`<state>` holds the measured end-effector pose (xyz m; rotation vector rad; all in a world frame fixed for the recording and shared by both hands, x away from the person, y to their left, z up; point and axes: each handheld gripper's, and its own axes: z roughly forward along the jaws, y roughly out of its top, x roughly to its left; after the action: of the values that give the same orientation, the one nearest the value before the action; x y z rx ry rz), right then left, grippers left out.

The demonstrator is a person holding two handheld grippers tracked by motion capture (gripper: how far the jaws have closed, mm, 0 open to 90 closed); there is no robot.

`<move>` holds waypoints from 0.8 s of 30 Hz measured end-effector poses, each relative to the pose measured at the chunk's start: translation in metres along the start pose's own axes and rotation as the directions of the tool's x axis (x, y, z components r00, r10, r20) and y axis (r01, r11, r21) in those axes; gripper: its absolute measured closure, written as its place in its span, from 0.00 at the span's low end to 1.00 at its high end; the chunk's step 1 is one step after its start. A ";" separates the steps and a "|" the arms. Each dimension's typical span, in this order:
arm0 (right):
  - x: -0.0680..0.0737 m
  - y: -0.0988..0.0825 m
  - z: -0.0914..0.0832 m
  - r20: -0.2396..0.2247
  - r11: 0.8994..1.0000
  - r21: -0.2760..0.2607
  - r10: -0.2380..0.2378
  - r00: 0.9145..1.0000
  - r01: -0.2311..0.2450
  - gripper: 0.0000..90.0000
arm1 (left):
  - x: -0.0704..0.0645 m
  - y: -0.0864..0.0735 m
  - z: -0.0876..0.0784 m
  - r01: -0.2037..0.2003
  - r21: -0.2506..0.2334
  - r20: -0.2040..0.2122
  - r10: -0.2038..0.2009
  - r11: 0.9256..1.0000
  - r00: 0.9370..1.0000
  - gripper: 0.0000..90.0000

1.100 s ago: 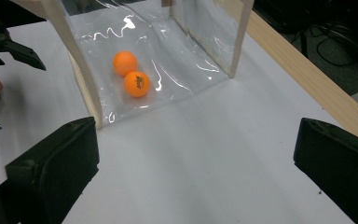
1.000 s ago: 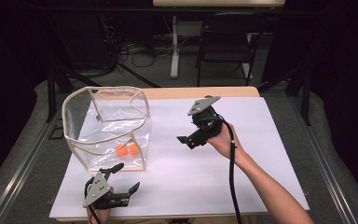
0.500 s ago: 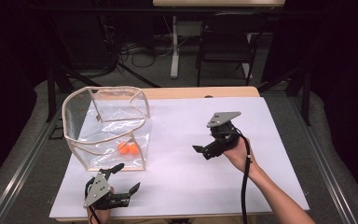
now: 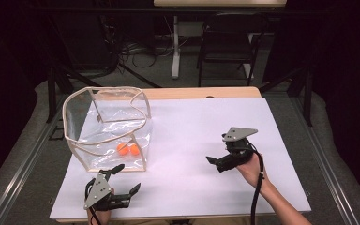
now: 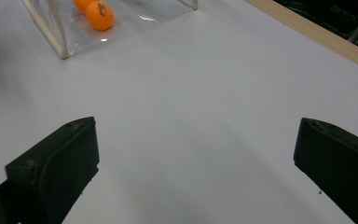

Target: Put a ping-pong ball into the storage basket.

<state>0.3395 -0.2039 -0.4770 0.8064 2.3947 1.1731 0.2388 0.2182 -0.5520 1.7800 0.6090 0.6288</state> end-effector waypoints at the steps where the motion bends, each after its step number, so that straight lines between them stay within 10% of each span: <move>1: 0.000 -0.003 -0.001 0.004 1.000 0.004 0.005 1.000 -0.005 0.00 | 0.000 0.000 0.000 -0.001 0.001 0.000 0.001 1.000 1.000 0.17; 24: 0.009 -0.068 -0.023 0.109 0.996 -0.078 0.039 0.993 -0.031 0.00 | 0.000 -0.001 -0.003 0.003 -0.001 -0.003 -0.003 1.000 1.000 0.17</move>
<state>0.2971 -0.2454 -0.5179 0.8685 2.2421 1.1934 0.2369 0.2208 -0.5517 1.7776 0.6131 0.6296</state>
